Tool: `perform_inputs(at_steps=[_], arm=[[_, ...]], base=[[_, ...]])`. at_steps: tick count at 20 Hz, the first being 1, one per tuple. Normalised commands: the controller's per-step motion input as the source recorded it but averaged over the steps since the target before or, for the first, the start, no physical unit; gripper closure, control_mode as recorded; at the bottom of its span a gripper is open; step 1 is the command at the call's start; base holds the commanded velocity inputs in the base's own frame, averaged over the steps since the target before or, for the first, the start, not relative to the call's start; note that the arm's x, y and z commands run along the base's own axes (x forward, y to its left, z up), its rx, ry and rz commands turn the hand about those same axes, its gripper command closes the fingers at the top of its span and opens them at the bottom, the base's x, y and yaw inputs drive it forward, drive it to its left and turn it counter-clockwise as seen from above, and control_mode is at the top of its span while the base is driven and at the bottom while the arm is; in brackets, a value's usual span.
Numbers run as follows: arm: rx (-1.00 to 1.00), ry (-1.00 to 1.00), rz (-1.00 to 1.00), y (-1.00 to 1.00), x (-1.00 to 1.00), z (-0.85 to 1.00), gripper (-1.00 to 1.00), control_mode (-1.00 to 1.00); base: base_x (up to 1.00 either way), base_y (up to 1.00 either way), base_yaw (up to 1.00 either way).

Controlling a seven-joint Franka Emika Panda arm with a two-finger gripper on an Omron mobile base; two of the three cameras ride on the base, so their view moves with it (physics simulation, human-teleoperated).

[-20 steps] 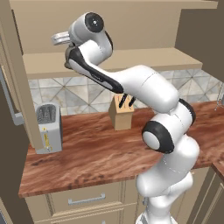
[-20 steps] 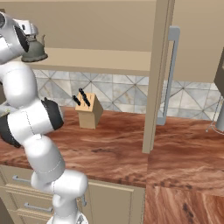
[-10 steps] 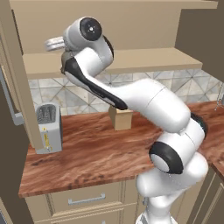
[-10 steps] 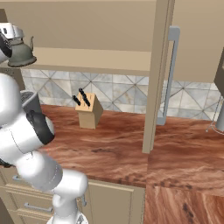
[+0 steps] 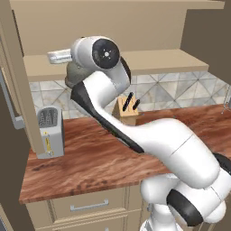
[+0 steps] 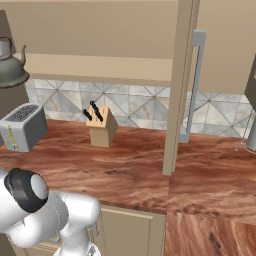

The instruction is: Open the cabinet, pick the kettle from the cabinet, and place it in the sink.

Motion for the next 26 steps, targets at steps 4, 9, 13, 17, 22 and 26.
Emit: perform_inputs(at_steps=[4, 9, 13, 17, 22, 26], arm=[[0.14, -0.09, -0.02, -0.57, -1.00, -0.03, 1.00, -1.00], [0.13, -0.08, -0.01, -0.64, -1.00, -0.03, 1.00, -1.00], [0.11, -0.02, -0.03, -0.49, -1.00, 0.00, 1.00, -1.00], [0.11, 0.02, -0.05, -0.22, -0.84, 0.05, 1.00, -1.00], [0.09, 0.03, -0.02, -0.22, -0.77, 0.04, 1.00, -1.00], [0.08, 0.02, 0.00, -0.32, -0.74, 0.00, 1.00, -1.00]], base=[[0.00, 0.00, 0.00], [0.00, 0.00, 0.00], [0.00, 0.00, 0.00], [0.00, 0.00, 0.00], [0.00, 0.00, 0.00], [0.00, 0.00, 0.00]])
